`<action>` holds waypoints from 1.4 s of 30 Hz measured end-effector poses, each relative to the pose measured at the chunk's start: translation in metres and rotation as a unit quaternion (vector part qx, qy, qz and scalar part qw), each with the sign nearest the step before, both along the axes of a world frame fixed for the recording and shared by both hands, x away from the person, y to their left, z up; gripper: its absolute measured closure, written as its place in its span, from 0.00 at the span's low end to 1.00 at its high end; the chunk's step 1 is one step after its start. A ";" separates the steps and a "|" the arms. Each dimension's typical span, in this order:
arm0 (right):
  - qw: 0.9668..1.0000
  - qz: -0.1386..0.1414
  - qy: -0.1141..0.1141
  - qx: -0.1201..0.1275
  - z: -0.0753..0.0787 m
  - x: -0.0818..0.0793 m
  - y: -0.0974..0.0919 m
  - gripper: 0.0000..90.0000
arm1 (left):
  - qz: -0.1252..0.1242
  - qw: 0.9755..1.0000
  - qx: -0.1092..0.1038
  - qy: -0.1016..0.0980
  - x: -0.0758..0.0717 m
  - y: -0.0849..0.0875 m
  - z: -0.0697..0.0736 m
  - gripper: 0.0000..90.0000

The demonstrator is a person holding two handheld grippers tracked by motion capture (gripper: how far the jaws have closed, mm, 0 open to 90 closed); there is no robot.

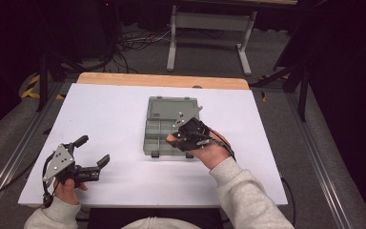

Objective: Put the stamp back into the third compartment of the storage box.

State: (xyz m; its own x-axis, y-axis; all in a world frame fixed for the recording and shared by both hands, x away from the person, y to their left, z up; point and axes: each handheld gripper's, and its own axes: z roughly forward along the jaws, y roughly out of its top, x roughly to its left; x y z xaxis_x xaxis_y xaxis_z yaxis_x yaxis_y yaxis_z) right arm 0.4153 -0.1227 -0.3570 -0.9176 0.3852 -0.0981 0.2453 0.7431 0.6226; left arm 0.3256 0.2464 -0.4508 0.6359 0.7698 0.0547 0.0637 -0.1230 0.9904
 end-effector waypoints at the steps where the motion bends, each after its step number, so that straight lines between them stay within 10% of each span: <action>1: 1.000 -0.002 0.001 0.000 0.001 0.002 -0.001 0.73 | 0.000 1.000 0.000 0.000 0.000 0.000 0.000 0.03; 42: 0.997 -0.076 0.029 -0.009 -0.012 0.069 -0.010 0.73 | -0.002 1.000 0.000 0.000 0.000 0.000 0.000 0.03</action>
State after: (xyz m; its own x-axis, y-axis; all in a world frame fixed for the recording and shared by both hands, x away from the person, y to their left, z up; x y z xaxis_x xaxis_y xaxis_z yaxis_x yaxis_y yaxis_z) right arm 0.4847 -0.1326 -0.3693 -0.8531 0.5189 -0.0552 0.3912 0.7060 0.5904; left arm 0.3261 0.2467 -0.4508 0.6383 0.7678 0.0550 0.0632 -0.1235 0.9903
